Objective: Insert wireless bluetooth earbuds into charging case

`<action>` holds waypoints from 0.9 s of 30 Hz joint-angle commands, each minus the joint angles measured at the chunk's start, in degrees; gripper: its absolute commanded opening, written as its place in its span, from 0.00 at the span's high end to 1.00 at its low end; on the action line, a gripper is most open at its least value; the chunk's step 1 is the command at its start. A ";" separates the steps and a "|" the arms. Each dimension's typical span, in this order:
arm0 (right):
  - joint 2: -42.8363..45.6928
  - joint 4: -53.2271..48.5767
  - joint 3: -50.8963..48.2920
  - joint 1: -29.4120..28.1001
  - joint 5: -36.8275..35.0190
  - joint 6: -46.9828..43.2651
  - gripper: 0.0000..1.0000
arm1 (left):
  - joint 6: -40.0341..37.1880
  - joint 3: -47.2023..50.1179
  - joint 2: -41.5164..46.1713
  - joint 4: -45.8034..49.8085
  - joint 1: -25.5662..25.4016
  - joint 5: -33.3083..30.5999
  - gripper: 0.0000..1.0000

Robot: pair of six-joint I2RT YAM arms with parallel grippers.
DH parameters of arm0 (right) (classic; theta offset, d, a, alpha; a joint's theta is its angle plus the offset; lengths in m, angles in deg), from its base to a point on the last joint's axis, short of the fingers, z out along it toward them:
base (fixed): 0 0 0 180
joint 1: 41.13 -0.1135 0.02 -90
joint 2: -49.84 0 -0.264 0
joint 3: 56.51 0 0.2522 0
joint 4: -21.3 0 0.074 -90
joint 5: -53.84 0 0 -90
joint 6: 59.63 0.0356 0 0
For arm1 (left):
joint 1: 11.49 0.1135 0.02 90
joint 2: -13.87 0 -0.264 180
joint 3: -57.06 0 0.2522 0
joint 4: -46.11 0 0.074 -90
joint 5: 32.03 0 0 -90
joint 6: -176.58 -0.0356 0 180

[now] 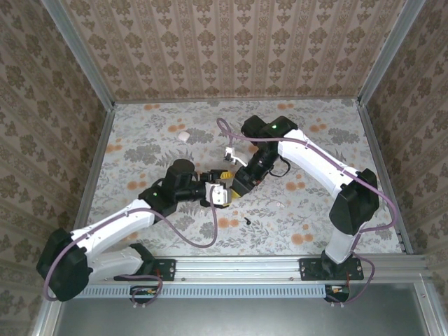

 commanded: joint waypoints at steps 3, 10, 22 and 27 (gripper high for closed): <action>-1.05 0.00 1.16 -0.38 2.93 -0.73 0.66 | 0.86 -2.94 -1.94 -2.69 0.00 6.90 0.39; -3.77 -0.19 2.92 -0.37 2.38 -1.72 0.65 | 2.73 -2.63 -1.18 -2.51 0.13 8.40 0.44; -4.31 1.06 4.89 -0.29 4.29 -1.71 0.60 | 3.67 -0.50 0.72 -2.48 0.81 7.61 0.78; 1.36 10.09 0.72 1.02 6.32 2.92 0.44 | 8.97 0.26 2.29 -4.28 2.33 6.19 0.86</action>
